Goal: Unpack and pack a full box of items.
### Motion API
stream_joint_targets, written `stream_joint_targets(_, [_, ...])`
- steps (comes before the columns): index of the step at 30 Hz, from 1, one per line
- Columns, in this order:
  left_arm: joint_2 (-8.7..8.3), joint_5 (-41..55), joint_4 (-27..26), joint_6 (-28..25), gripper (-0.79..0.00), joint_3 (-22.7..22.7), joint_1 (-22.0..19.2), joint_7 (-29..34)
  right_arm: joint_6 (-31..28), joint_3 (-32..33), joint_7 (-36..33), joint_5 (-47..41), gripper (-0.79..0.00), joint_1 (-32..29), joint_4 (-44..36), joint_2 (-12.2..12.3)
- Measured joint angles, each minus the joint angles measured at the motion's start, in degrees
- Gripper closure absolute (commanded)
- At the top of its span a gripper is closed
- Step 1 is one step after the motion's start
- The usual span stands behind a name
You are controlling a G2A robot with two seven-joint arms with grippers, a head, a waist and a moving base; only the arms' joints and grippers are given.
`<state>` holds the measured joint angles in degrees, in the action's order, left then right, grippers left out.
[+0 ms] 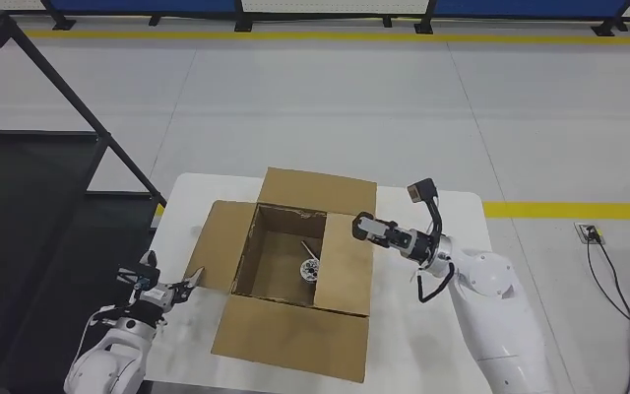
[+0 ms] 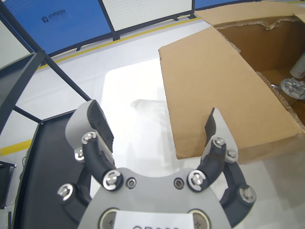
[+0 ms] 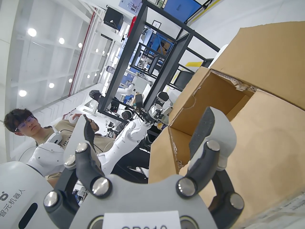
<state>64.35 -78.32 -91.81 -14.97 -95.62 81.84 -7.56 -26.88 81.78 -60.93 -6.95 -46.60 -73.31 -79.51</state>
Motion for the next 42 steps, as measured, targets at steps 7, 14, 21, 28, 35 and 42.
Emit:
stream_joint_targets(7, [0.30, 0.97, -9.01, 4.19, -0.785, -0.81, 3.05, -0.18, -0.36, 0.48, 0.01, -1.36, -0.785, -0.44, 0.56, 0.77])
stream_joint_targets(14, [0.51, 1.31, -21.25, 4.15, -0.785, -0.65, 7.63, 0.63, -1.95, 2.51, -0.57, -3.57, -0.785, -2.27, -0.52, 1.86])
stream_joint_targets(21, [0.57, 4.95, -26.31, -3.09, -0.785, 4.78, 5.38, 8.87, -6.30, 5.70, -2.50, -6.10, -0.785, -6.03, -3.63, 3.25])
stream_joint_targets(28, [1.20, 17.90, -19.26, -8.37, -0.785, 13.76, -6.29, 24.78, -11.36, 8.77, -5.09, -7.08, -0.785, -10.01, -5.78, 4.75])
stream_joint_targets(35, [1.35, 22.70, -14.41, -10.14, -0.785, 16.37, -12.32, 32.52, -11.56, 9.09, -4.91, -6.06, -0.785, -10.83, -6.18, 5.06])
stream_joint_targets(42, [1.50, 24.08, -13.78, -9.06, -0.785, 16.77, -12.03, 32.35, -11.09, 8.86, -4.20, -6.51, -0.785, -11.15, -6.70, 5.07])
